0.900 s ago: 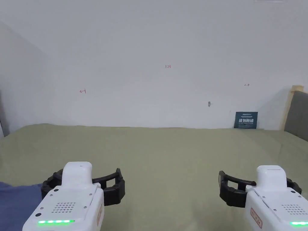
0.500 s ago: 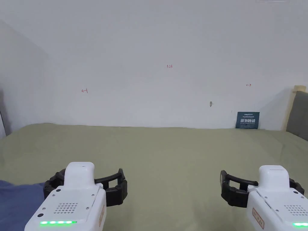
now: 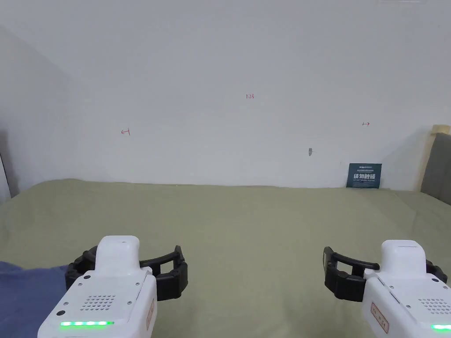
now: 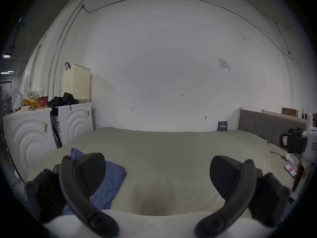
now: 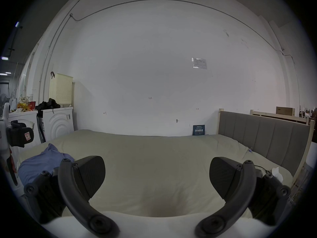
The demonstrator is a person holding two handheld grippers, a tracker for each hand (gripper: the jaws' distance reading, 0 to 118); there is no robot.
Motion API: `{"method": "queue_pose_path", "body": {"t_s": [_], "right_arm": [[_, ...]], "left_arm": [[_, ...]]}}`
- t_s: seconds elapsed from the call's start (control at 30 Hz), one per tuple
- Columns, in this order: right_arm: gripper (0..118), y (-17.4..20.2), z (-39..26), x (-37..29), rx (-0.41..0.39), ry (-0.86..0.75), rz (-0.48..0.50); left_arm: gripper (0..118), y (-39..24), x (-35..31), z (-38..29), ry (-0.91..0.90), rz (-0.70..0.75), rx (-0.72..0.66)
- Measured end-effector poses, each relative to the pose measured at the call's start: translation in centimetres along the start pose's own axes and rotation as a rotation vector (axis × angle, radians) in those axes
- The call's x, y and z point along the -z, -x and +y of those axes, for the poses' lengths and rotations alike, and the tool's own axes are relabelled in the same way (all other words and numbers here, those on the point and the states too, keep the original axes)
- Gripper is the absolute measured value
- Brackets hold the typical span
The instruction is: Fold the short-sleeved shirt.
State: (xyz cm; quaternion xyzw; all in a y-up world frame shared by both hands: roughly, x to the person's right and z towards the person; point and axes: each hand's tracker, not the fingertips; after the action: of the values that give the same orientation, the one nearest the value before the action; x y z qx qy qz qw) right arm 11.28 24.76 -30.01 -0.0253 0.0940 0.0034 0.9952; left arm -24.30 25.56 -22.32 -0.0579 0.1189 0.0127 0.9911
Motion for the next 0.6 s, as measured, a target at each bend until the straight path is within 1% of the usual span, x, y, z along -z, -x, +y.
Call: {"method": "queue_pose_path", "body": {"t_s": [0.6], "right_arm": [[118,0.30,0.02,-0.02,-0.015,-0.004,0.006]], "left_arm": [[118,0.17,-0.12,0.05,-0.004,0.009,-0.002]]}}
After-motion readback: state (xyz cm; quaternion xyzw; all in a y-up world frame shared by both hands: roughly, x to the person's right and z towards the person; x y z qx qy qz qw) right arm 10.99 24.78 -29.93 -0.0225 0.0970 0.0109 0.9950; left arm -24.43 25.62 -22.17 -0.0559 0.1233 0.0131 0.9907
